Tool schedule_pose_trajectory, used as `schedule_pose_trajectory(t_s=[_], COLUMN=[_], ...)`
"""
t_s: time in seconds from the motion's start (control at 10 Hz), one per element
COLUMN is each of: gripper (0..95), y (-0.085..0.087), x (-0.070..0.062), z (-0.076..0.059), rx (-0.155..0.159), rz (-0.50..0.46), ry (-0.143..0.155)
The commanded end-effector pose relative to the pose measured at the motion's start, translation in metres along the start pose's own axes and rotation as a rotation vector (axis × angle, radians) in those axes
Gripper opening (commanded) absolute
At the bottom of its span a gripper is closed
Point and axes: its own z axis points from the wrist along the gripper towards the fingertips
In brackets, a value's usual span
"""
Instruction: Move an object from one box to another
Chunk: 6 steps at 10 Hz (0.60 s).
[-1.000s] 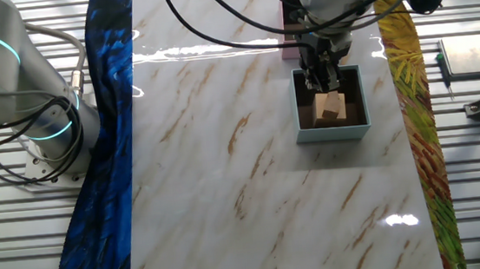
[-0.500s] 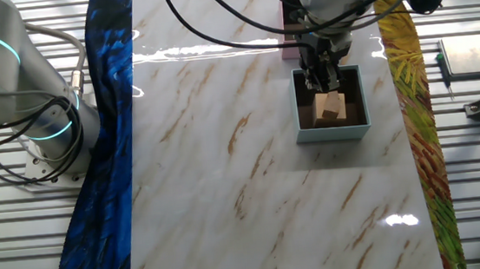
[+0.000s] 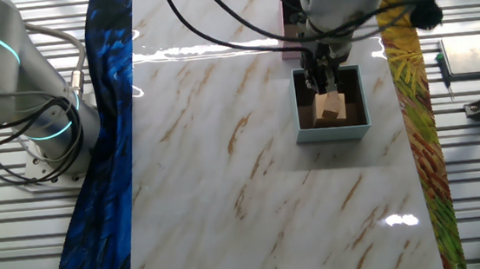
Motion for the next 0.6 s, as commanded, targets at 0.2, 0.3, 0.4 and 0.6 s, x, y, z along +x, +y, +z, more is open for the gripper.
schedule_pose_trajectory(t_s=[0.2,0.3,0.4,0.6], gripper=[0.0,0.0,0.0,0.0], y=[0.0005,0.0005,0.0003,0.0], x=[-0.0002,-0.0002,-0.0002,-0.0001], z=[-0.0001,-0.0001,-0.0002,-0.0003], rx=[-0.007,-0.007,-0.008,-0.004], rz=[-0.056,-0.089,-0.171,-0.406], ry=[0.005,0.004,0.009,0.025])
